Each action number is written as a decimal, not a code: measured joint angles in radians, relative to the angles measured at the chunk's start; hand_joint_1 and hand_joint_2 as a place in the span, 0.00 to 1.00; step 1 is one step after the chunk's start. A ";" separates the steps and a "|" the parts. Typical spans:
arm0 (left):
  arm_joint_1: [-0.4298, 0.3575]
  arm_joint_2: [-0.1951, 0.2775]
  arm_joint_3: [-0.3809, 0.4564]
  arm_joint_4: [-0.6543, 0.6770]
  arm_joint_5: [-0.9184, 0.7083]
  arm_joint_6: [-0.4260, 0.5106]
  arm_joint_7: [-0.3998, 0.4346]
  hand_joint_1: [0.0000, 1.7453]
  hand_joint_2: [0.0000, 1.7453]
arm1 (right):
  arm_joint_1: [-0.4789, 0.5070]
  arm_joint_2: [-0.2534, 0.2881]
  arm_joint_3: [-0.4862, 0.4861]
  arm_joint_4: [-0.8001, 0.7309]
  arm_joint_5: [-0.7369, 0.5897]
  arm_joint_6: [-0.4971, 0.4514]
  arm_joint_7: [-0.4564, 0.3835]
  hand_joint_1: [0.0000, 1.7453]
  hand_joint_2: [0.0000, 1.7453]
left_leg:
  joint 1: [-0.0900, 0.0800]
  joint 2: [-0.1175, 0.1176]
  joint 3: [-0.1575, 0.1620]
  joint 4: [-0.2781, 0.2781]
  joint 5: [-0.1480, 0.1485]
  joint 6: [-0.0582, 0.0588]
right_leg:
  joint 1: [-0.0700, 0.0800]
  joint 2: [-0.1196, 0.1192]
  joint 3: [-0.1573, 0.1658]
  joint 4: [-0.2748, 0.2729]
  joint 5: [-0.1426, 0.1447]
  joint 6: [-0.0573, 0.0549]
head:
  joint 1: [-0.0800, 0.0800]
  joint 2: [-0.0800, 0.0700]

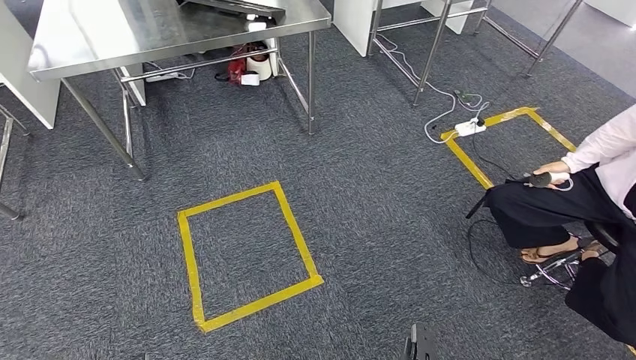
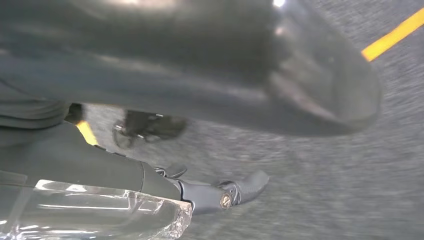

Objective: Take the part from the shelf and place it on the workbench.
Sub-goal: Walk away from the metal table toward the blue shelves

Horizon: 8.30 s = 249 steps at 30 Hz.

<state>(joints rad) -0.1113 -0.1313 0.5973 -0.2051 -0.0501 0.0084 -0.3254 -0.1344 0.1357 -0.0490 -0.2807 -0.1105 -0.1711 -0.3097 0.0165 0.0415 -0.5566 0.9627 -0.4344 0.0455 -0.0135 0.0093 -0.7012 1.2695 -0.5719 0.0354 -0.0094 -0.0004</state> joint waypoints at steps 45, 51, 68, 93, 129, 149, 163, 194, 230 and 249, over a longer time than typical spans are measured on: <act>0.003 -0.012 -0.006 0.000 0.008 -0.027 -0.027 0.00 0.00 | 0.021 -0.019 -0.039 0.060 -0.011 0.031 -0.011 0.00 0.00 | -0.004 -0.042 -0.101 0.317 -0.197 -0.047 | -0.001 0.020 0.162 -0.300 0.127 -0.044 | -0.006 0.000; 0.007 -0.011 -0.007 0.000 0.001 -0.029 -0.028 0.00 0.00 | 0.033 -0.017 -0.039 0.063 -0.011 0.046 -0.042 0.00 0.00 | 0.009 -0.107 0.008 0.060 -0.053 -0.042 | 0.006 0.097 0.149 -0.279 0.123 -0.030 | -0.006 0.000; 0.006 -0.018 -0.016 0.000 -0.018 -0.029 -0.030 0.00 0.00 | 0.051 -0.020 -0.055 0.071 -0.019 0.025 -0.055 0.00 0.00 | -0.014 0.074 0.021 0.032 -0.044 -0.023 | 0.014 -0.069 0.150 -0.286 0.108 -0.006 | 0.003 0.000; -0.001 -0.011 -0.022 0.000 -0.027 -0.026 -0.022 0.00 0.00 | 0.051 -0.020 -0.069 0.076 -0.020 0.027 -0.032 0.00 0.00 | -0.007 0.018 0.016 0.027 -0.038 0.003 | -0.001 -0.008 0.008 -0.036 0.034 0.009 | 0.006 0.000; 0.001 -0.008 -0.031 0.001 -0.023 -0.029 -0.018 0.00 0.00 | 0.046 -0.025 -0.070 0.079 -0.017 0.028 -0.026 0.00 0.00 | -0.006 0.070 0.037 0.027 -0.053 -0.034 | -0.003 -0.069 0.131 -0.272 0.122 0.007 | -0.002 0.000; -0.002 -0.014 -0.031 0.001 -0.026 -0.028 -0.020 0.00 0.00 | 0.048 -0.029 -0.078 0.079 -0.017 0.031 -0.022 0.00 0.00 | -0.002 -0.038 0.019 0.017 -0.025 0.005 | 0.012 0.026 0.052 -0.156 0.074 -0.020 | -0.009 0.000; -0.006 -0.014 -0.031 0.001 -0.024 -0.027 -0.020 0.00 0.00 | 0.043 -0.031 -0.078 0.079 -0.013 0.041 -0.022 0.00 0.00 | 0.003 0.045 0.025 0.077 -0.094 -0.053 | -0.013 -0.041 0.138 -0.273 0.119 -0.026 | -0.011 0.000; -0.001 -0.011 -0.030 0.001 -0.013 -0.017 -0.024 0.00 0.00 | 0.027 -0.025 -0.078 0.079 0.001 0.041 -0.002 0.00 0.00 | 0.007 0.016 0.002 0.104 -0.104 -0.059 | -0.015 -0.031 0.133 -0.266 0.116 -0.028 | -0.013 0.000; -0.005 -0.010 -0.029 0.001 -0.002 -0.013 -0.021 0.00 0.00 | 0.017 -0.017 -0.078 0.079 0.017 0.010 -0.008 0.00 0.00 | -0.001 -0.041 -0.094 0.287 -0.162 -0.051 | -0.001 0.012 0.135 -0.277 0.123 -0.043 | -0.016 0.000; -0.009 -0.008 -0.027 0.001 0.008 -0.019 -0.055 0.00 1.00 | 0.014 -0.017 -0.078 0.079 0.028 -0.010 0.009 0.00 0.00 | -0.028 -0.051 0.011 0.039 -0.042 -0.022 | 0.009 0.027 0.128 -0.276 0.128 -0.020 | -0.014 0.000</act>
<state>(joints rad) -0.1201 -0.1396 0.5703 -0.2037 -0.0422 -0.0101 -0.3803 -0.1205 0.1192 -0.1267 -0.2022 -0.0829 -0.1812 -0.3011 -0.0111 -0.0097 -0.5457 1.0015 -0.4760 0.0236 -0.0046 0.0358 -0.5733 0.9937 -0.4444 0.0150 -0.0231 -0.0004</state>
